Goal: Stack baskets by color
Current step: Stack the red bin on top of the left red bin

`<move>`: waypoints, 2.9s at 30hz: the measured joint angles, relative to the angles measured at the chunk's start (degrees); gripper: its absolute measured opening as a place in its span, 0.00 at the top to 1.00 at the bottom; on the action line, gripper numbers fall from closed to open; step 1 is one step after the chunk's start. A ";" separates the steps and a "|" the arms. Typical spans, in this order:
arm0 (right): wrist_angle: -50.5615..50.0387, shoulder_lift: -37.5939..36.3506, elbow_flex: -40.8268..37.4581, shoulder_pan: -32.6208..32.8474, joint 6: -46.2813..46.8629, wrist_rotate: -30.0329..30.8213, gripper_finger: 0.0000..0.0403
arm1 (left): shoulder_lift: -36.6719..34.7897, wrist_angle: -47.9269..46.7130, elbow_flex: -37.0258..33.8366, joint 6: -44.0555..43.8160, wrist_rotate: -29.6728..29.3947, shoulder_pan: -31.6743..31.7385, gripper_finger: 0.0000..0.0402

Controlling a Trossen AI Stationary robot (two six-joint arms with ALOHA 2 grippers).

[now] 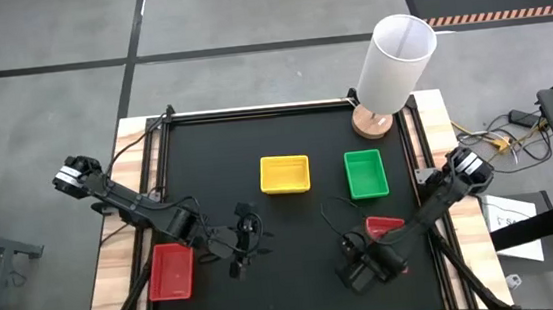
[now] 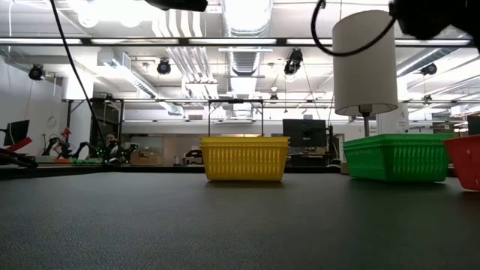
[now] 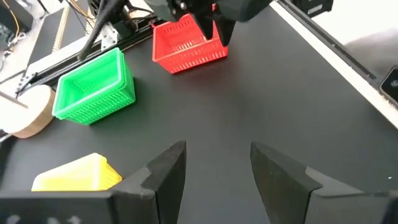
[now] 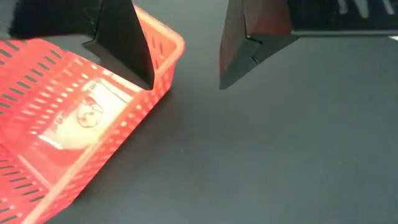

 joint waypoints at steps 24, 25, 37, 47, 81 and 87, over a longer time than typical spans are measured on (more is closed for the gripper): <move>-10.21 5.55 4.56 -0.12 4.28 -0.12 0.58 | -0.02 -0.33 0.00 8.55 -0.28 0.77 0.59; -10.21 5.87 4.54 -0.12 3.94 -0.18 0.58 | -0.02 -0.35 0.00 8.55 -0.30 0.89 0.59; -10.08 8.33 4.53 -0.21 0.35 -0.05 0.74 | -0.04 0.42 0.00 9.47 -0.35 1.03 0.59; -10.40 7.98 6.39 -0.23 -10.06 0.06 0.97 | -0.04 0.48 0.02 7.92 -0.27 0.70 0.59; 8.23 8.11 10.13 -11.09 -89.14 16.86 0.98 | 20.79 27.10 -1.20 -10.12 -12.09 -1.44 0.59; 7.94 8.19 10.09 -11.21 -90.01 16.84 0.98 | 19.29 19.60 -1.20 -10.04 -12.15 -1.49 0.59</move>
